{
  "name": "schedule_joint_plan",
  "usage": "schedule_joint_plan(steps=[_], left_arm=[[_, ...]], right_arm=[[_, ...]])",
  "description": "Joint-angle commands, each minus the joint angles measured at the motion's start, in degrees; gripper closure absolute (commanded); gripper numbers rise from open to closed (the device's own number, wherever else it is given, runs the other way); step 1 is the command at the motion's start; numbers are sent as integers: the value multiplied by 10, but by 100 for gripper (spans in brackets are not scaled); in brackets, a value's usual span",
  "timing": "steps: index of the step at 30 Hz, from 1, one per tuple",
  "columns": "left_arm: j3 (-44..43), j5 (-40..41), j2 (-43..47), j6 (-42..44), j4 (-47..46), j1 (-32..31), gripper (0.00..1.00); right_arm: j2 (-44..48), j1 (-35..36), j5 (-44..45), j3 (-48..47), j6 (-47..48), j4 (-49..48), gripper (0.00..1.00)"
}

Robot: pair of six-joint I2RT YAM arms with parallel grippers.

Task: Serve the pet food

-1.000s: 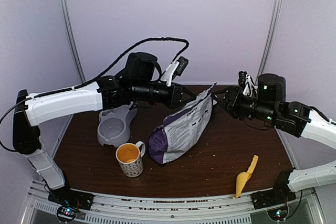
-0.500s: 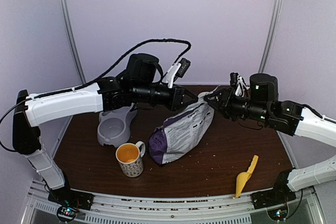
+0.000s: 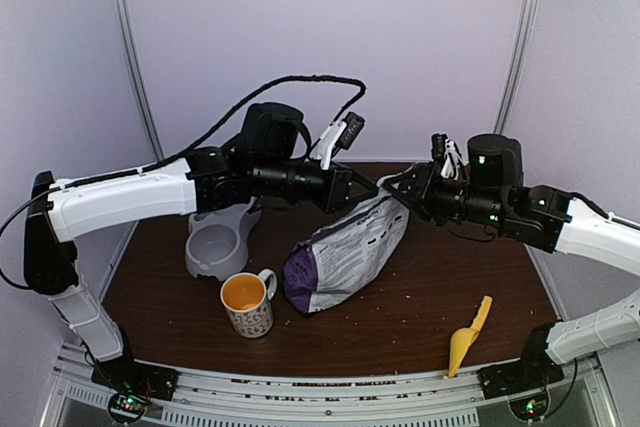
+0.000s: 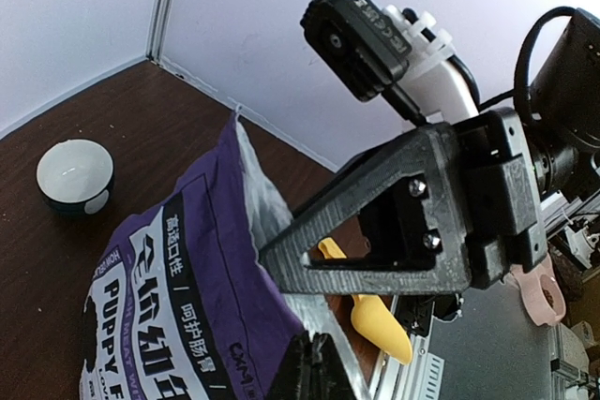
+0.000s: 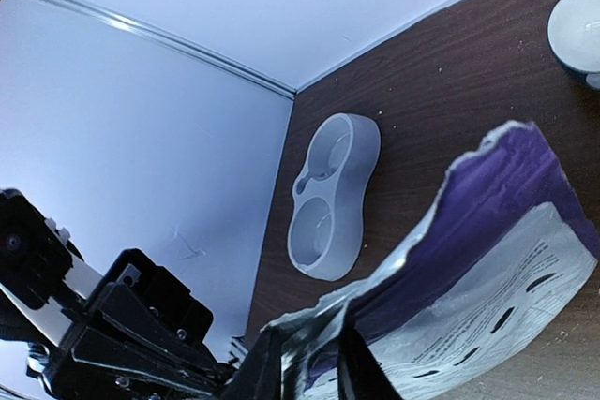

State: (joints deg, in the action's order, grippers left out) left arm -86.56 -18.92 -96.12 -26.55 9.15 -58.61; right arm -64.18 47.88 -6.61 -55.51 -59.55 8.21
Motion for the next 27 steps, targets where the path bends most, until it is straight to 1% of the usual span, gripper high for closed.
schedule_joint_plan(steps=[1,2,3,6,11,12,13,16,18,23,27], left_arm=[[-4,-29,15,11,-53,-13,100],[-4,-29,15,11,-54,-13,100],[-4,-27,15,11,-54,-13,100],[-7,-6,14,13,-47,-13,100],[-48,53,-1,34,35,-17,100],[-56,57,-5,36,45,-17,98],[-61,56,-8,37,51,-16,93],[-73,44,-21,36,56,-17,80],[-86,43,-32,32,61,-17,74],[-112,51,-55,28,87,-17,68],[-132,73,-69,26,120,-17,67]], right_arm=[[-12,4,-9,-16,4,7,93],[-13,4,-11,-15,5,9,99],[-15,4,-10,-15,6,12,100],[-15,4,-6,-14,16,30,100],[-1,7,14,-4,36,41,100],[1,6,14,-3,41,41,100],[3,7,14,-3,44,41,100],[3,7,14,-4,51,41,100],[4,9,14,-2,53,41,100],[8,10,16,1,56,40,100],[13,10,18,4,58,39,100]])
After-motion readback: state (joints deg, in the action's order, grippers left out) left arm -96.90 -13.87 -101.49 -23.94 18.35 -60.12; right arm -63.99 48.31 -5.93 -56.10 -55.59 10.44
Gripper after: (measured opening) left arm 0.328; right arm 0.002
